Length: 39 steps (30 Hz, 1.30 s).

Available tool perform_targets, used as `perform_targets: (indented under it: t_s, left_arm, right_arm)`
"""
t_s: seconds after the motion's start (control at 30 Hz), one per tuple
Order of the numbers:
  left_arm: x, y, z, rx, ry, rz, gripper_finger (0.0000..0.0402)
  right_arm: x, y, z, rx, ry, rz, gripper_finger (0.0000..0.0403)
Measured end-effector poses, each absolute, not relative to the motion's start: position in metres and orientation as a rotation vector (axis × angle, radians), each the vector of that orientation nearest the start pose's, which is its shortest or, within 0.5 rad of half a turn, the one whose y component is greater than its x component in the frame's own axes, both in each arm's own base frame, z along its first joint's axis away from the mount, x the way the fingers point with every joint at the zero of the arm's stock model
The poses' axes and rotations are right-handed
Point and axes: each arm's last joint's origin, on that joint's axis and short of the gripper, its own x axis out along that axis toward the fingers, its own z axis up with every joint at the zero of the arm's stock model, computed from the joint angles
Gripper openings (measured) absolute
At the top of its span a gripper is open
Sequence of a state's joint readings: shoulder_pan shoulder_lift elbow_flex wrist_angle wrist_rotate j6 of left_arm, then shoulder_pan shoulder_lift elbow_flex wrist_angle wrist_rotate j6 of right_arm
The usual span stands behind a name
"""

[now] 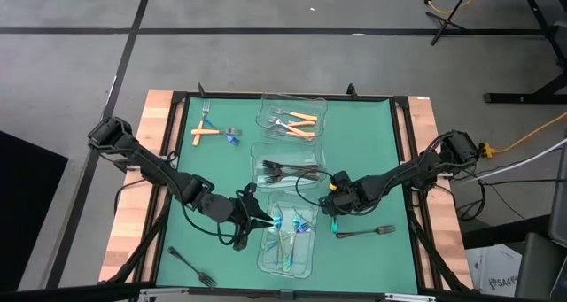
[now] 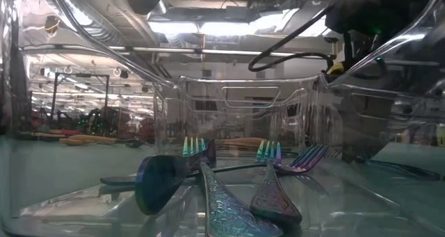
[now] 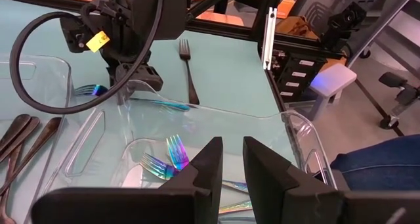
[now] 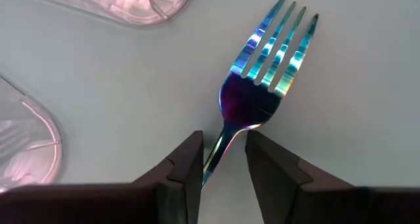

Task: Sort silverware by color (type)
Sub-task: Put the blue fork into the bottom transparent bin

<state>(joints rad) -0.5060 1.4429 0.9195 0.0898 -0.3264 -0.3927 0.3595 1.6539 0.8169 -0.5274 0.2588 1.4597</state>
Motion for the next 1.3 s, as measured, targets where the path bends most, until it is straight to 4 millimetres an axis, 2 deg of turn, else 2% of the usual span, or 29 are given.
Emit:
perform_targets:
  t_s: [0.13, 0.33, 0.7, 1.07, 1.3]
  left_arm:
    - [0.280, -0.144, 0.255, -0.210, 0.423, -0.092, 0.0055]
    - [0.280, -0.144, 0.255, -0.226, 0.423, -0.088, 0.0055]
    - [0.280, -0.144, 0.255, -0.233, 0.424, -0.086, 0.0055]
    - [0.280, -0.144, 0.255, -0.232, 0.424, -0.084, 0.0055]
    - [0.280, -0.144, 0.255, -0.220, 0.417, -0.062, 0.0055]
  right_arm:
    - [0.255, 0.088, 0.131, 0.828, 1.056, -0.828, 0.0090]
    - [0.256, 0.088, 0.131, 0.831, 1.045, -0.827, 0.0012]
    - [0.252, 0.087, 0.138, 0.838, 1.044, -0.817, 0.0004]
    - [0.234, 0.080, 0.188, 0.941, 0.942, -0.744, 0.0000]
    - [0.235, 0.086, 0.234, 1.017, 0.796, -0.586, 0.0000]
